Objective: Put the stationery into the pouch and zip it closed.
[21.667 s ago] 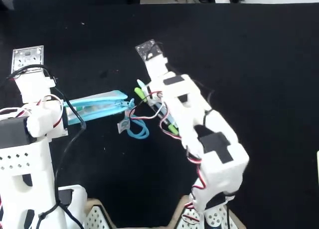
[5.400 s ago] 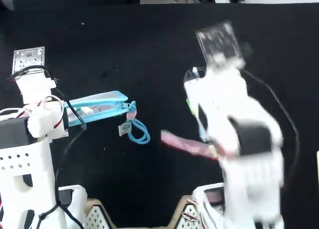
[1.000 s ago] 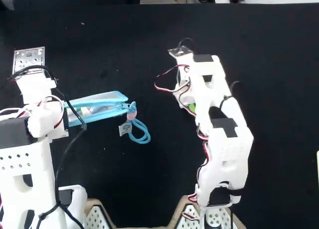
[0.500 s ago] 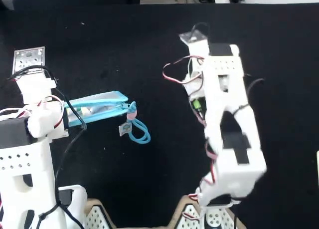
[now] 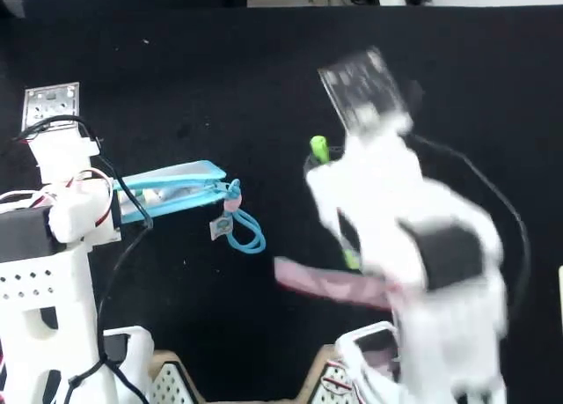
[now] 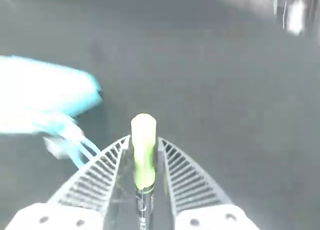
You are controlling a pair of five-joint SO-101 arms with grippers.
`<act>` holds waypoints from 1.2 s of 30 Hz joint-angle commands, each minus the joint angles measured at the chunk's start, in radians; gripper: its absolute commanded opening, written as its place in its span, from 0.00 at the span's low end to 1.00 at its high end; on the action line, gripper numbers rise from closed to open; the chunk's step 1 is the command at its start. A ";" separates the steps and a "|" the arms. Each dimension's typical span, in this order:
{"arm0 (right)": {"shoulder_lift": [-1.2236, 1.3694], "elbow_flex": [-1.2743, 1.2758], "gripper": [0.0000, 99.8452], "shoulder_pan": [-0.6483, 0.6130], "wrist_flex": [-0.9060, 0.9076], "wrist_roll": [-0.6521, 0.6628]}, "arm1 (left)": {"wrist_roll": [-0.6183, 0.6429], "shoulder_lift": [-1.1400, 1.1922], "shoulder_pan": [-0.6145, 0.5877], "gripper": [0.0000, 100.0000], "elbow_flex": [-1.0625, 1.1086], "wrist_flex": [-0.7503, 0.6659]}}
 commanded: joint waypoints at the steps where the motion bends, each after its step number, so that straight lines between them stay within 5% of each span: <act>1: -0.220 0.001 0.01 -0.126 -0.098 -0.080 | -0.002 0.006 0.008 0.03 0.010 0.005; 20: -0.542 0.731 0.01 -0.456 -1.154 -0.132 | -0.002 0.006 0.008 0.03 0.012 0.005; 27: -0.538 0.888 0.01 -0.457 -1.353 -0.132 | -0.002 0.006 0.008 0.03 0.012 0.002; 36: -0.535 1.021 0.01 -0.459 -1.364 -0.132 | -0.002 0.006 0.008 0.03 0.012 0.002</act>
